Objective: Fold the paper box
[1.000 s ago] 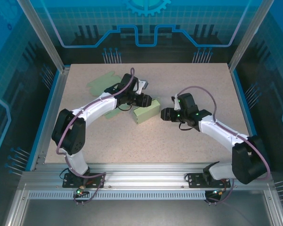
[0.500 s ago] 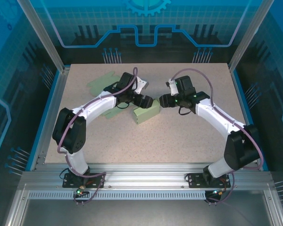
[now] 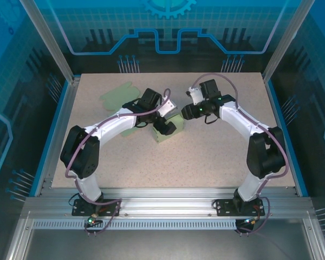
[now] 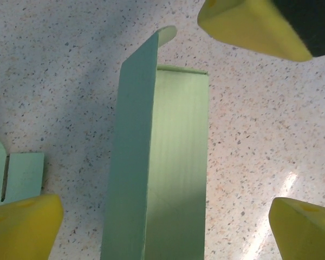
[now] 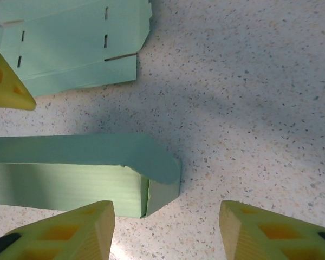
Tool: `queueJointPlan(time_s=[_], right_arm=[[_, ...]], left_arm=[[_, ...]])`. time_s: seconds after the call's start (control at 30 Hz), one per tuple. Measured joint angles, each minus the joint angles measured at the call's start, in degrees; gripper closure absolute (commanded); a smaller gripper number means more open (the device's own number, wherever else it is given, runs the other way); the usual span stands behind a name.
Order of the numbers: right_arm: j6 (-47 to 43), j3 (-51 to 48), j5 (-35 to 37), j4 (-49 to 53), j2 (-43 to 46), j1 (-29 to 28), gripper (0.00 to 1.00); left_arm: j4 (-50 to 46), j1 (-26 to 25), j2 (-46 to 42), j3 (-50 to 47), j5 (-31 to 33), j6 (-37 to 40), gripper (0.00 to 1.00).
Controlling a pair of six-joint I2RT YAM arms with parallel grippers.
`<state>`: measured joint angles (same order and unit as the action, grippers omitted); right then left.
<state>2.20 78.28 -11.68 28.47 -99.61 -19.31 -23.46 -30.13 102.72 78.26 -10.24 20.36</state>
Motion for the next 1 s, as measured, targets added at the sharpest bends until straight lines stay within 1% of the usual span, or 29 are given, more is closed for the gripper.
queueJointPlan(time_s=[0.13, 0.2, 0.37, 0.43, 0.63, 0.67, 0.77, 0.87, 1.0], right_arm=[[-1.3, 1.0, -0.8, 0.4, -2.2, 0.0, 0.46], [-1.9, 1.4, -1.1, 0.6, -2.8, 0.0, 0.46], [-2.8, 2.1, -2.4, 0.6, -3.7, 0.0, 0.48], [-3.1, 2.4, -3.0, 0.6, -4.1, 0.0, 0.49], [-3.7, 3.0, -3.9, 0.2, -5.9, 0.0, 0.54], [-3.8, 3.0, -4.1, 0.2, -6.1, 0.0, 0.54], [-4.0, 3.2, -4.8, -0.1, -6.2, 0.2, 0.53], [-4.4, 3.8, -5.5, -0.3, -6.3, 0.3, 0.53], [-5.3, 5.5, -6.7, -0.7, -6.7, 0.5, 0.53]], left_arm=[[-0.6, 0.0, 1.6, 0.0, 1.0, 1.0, 0.01], [-1.3, 0.0, 2.5, 0.0, 1.5, 1.3, 0.05], [-2.4, 0.0, 3.4, 0.0, 2.2, 2.6, 0.1], [-2.7, 0.0, 3.5, 0.0, 2.6, 2.7, 0.15], [-3.2, 0.0, 3.9, 0.0, 3.4, 4.1, 0.17], [-3.3, 0.0, 4.1, 0.1, 3.4, 4.2, 0.19], [-3.3, 0.0, 4.6, 0.1, 3.6, 4.7, 0.2], [-3.4, 0.0, 4.9, 0.1, 3.6, 5.3, 0.25], [-3.4, 0.0, 5.1, 0.1, 3.6, 5.5, 0.25]])
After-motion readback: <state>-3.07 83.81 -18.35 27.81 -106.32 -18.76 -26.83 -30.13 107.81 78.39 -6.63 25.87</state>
